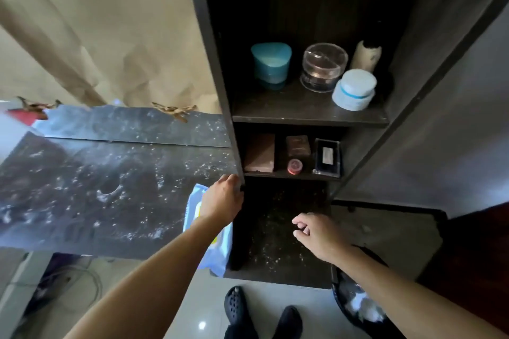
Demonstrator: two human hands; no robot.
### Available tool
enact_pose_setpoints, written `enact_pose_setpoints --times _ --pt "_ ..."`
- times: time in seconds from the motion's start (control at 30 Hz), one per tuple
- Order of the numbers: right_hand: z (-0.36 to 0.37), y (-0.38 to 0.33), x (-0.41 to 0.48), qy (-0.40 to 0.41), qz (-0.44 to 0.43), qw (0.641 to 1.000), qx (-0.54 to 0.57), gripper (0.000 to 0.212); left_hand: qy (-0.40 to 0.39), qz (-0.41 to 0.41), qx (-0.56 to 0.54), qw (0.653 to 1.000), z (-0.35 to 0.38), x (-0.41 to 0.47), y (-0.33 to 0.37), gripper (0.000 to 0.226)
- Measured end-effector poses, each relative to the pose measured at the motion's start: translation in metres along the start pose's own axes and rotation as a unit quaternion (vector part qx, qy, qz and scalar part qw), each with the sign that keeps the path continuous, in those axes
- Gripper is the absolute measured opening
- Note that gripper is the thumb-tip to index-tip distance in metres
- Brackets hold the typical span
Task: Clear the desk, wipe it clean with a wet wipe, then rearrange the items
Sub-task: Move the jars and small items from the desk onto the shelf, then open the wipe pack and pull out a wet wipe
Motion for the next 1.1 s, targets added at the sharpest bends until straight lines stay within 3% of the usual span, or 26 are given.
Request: enact_pose_setpoints --times 0.2,0.3,0.4,0.5,0.63,0.77,0.87,1.0,1.1 --pt "0.075 -0.057 0.015 -0.060 0.013 0.997 0.042 0.034 -0.098 -0.159 -0.009 0.982 0.033 -0.059 -0.136 0.030" --pt "0.106 -0.078 0.026 -0.062 0.030 0.996 0.063 0.037 -0.133 -0.184 -0.038 0.973 0.049 -0.076 -0.163 0.026" --pt "0.121 -0.094 0.041 -0.011 0.064 0.994 0.090 0.032 -0.159 -0.163 -0.063 0.972 0.064 -0.084 -0.170 0.014" --pt "0.130 -0.100 0.056 0.037 0.121 0.985 0.116 0.012 -0.173 -0.126 -0.091 0.973 0.078 -0.084 -0.165 0.016" --pt "0.127 -0.097 0.067 0.098 0.195 0.966 0.140 0.044 -0.165 -0.096 -0.124 0.974 0.083 -0.078 -0.157 0.016" --pt "0.136 -0.082 0.061 0.108 0.247 0.949 0.167 0.038 -0.172 -0.075 -0.138 0.972 0.079 -0.068 -0.165 0.022" --pt "0.138 -0.081 0.050 0.131 0.243 0.948 0.160 0.038 -0.222 -0.052 -0.152 0.962 0.079 -0.056 -0.172 0.024" --pt "0.128 -0.093 0.051 0.169 0.224 0.932 0.231 0.009 -0.315 0.066 -0.102 0.941 0.079 -0.047 -0.160 0.027" --pt "0.126 -0.099 0.047 0.137 0.242 0.934 0.223 0.011 -0.230 0.084 -0.036 0.969 0.062 -0.025 -0.159 0.033"
Point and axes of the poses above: each hand's wrist, its own x-axis towards the middle knuckle, its own z-axis out of the palm, y = z × x, the point moved 7 cm from there along x, towards the middle knuckle, and after that the axes turned 12 degrees about x, right-handed, at the moved point
